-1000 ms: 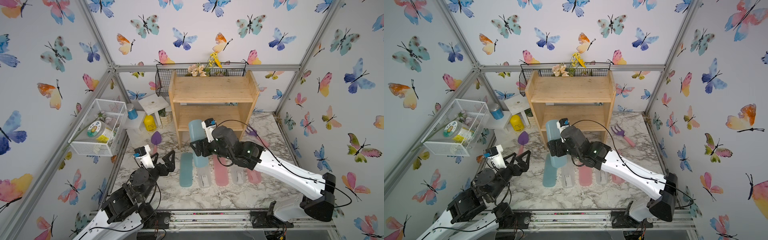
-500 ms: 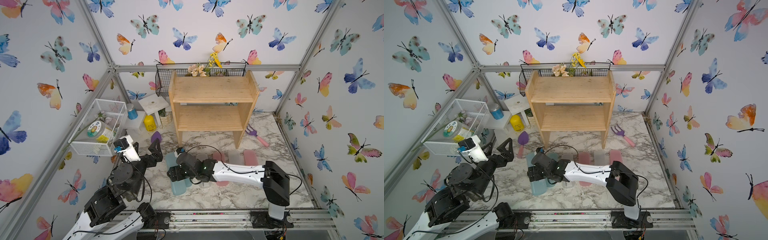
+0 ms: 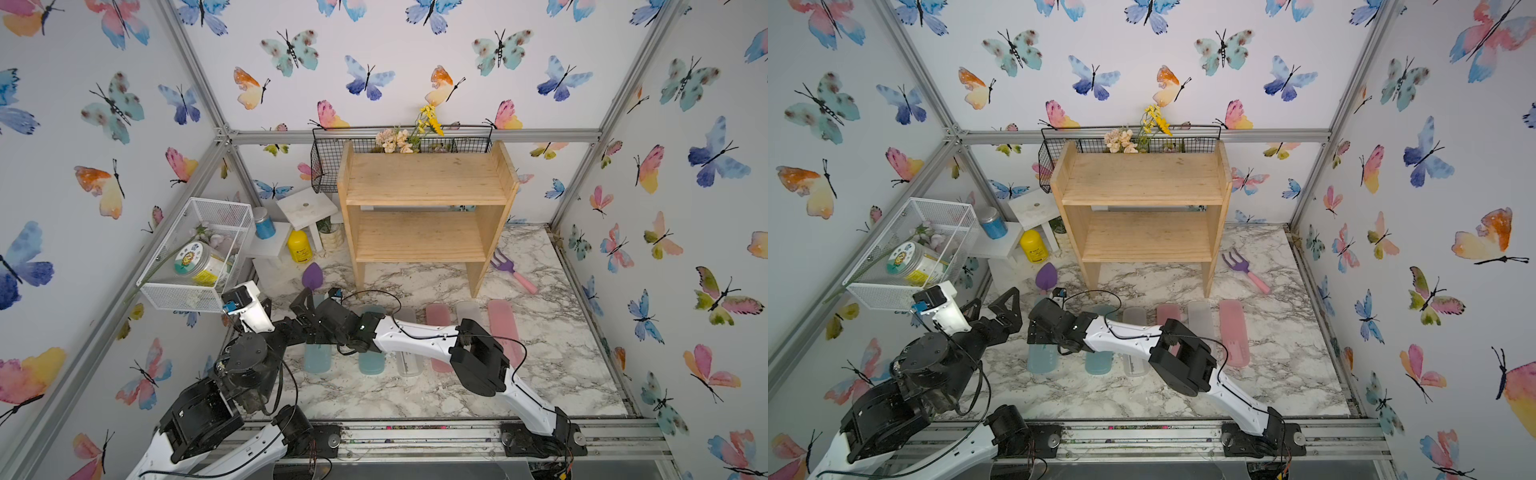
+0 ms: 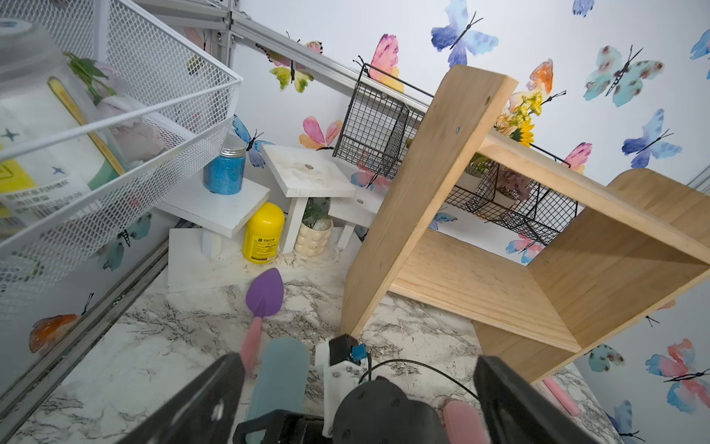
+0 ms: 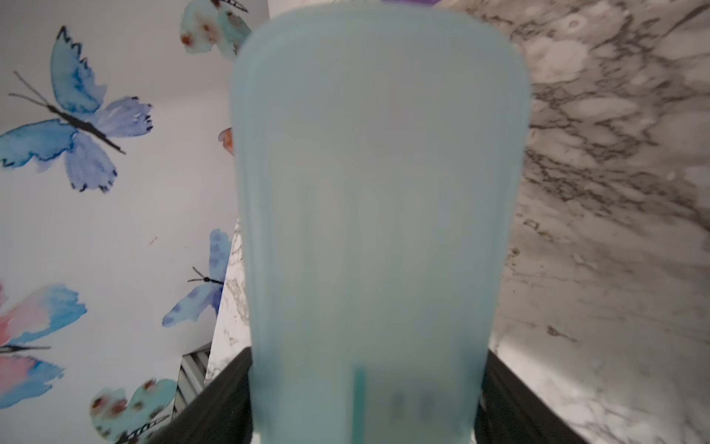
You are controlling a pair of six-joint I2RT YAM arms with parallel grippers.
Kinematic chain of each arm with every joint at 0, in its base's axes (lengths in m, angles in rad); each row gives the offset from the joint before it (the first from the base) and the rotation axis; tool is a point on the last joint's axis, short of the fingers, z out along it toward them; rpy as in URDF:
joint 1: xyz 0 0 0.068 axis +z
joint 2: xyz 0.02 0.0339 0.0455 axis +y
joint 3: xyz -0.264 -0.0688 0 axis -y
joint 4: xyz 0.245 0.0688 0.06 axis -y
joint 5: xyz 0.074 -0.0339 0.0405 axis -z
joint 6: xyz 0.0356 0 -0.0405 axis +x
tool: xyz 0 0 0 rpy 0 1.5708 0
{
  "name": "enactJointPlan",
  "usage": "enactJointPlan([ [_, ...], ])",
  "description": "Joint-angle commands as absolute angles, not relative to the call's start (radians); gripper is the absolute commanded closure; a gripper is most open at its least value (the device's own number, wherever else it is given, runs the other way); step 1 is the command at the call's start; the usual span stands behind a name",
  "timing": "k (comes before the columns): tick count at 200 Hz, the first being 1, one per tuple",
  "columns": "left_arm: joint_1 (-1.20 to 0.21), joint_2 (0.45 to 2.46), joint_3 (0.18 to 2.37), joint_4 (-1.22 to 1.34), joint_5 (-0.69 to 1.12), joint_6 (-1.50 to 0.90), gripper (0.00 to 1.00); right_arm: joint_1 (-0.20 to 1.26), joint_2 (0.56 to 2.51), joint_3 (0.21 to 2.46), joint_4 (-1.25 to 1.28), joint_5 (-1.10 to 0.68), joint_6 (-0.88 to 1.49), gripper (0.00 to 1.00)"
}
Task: Remove the pencil cases from the shelf
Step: Place the pencil case at the center of the board, then reset both arms
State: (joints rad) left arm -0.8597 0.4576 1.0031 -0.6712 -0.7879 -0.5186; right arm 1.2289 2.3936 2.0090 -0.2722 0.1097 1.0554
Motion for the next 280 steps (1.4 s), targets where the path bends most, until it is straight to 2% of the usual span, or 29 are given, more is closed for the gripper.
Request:
enactJointPlan([
  [1,-0.863,0.439,1.006,-0.691,-0.797,-0.546,0.01,1.207,2.417,2.058,-0.399,0.197,1.106,0.19],
  [113,-0.863,0.426,0.957,-0.671,-0.794,-0.554,0.01,1.144,2.537,2.188,-0.495,0.089,1.022,0.14],
  [166,-0.863,0.47,0.929,-0.608,-0.796,-0.533,0.01,1.137,2.415,2.03,-0.405,0.106,0.985,0.01],
  [207,-0.861,0.537,0.911,-0.524,-0.833,-0.482,0.01,1.14,2.181,1.851,-0.358,0.122,0.89,0.01],
  [248,-0.808,0.606,0.809,-0.337,-0.841,-0.362,0.01,1.145,1.654,1.317,-0.201,0.215,0.734,0.01],
  [260,-0.693,0.638,0.776,-0.307,-0.736,-0.372,0.01,1.146,1.506,1.21,-0.24,0.283,0.704,0.01],
  [280,-0.377,0.68,0.694,-0.207,-0.393,-0.408,0.01,1.144,1.29,1.072,-0.357,0.441,0.683,0.01],
])
